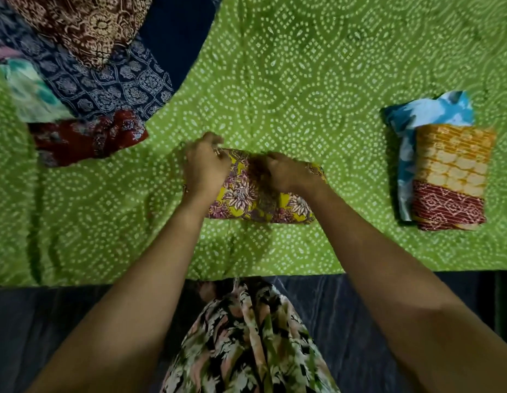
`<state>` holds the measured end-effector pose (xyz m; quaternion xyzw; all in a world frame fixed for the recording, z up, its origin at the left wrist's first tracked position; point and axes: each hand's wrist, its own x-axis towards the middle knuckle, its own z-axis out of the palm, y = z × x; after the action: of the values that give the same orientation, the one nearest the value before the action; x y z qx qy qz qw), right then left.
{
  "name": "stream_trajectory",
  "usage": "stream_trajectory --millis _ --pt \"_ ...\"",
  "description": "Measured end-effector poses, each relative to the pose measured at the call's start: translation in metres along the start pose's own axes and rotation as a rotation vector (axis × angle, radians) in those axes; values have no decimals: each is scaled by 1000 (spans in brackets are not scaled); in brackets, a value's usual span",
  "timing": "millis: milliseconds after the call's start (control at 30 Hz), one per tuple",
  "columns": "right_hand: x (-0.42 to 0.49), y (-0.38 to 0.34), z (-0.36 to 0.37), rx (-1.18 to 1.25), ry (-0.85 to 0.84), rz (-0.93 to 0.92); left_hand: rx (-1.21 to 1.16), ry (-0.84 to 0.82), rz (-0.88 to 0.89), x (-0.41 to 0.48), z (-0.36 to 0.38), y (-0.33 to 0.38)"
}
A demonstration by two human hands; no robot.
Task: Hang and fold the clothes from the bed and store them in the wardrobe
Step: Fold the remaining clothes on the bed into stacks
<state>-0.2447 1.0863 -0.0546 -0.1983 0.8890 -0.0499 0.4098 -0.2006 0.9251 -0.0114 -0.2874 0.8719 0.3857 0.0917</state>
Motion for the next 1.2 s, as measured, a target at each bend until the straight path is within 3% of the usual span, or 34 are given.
stream_trajectory --millis 67,133,167,200,267,467,567,633,733,833,1000,1100,1200 --pt "1 -1 13 -83 -82 -39 -414 105 -301 -22 22 -23" --pt "7 -1 15 -98 -57 -72 -745 239 -683 -42 36 -42" --pt "10 0 13 -84 -15 -81 -823 190 -853 -52 42 -48" --pt "14 0 11 -63 23 -89 -848 37 -994 -61 49 -54" --pt "22 1 6 -11 44 -85 -947 -180 -1117 -67 60 -60" --pt "24 4 12 -30 46 -71 -1095 -175 -989 -56 71 -52" --pt "14 14 9 128 101 -42 -1125 -206 -941 -53 67 -34" --pt "4 29 0 334 121 13 -1149 -229 -881 -51 62 -9" --pt "-26 60 -19 981 188 137 -1190 -311 -712 -48 58 40" --pt "-67 104 -34 1429 271 155 -1155 -513 -569 -55 66 99" --pt "-128 168 -44 2064 250 91 -974 -878 -441 -72 83 181" --pt "-172 207 -41 2210 366 119 -870 -988 -428 -83 103 226" --pt "-201 216 -40 2031 221 203 -894 -909 -379 -70 114 237"
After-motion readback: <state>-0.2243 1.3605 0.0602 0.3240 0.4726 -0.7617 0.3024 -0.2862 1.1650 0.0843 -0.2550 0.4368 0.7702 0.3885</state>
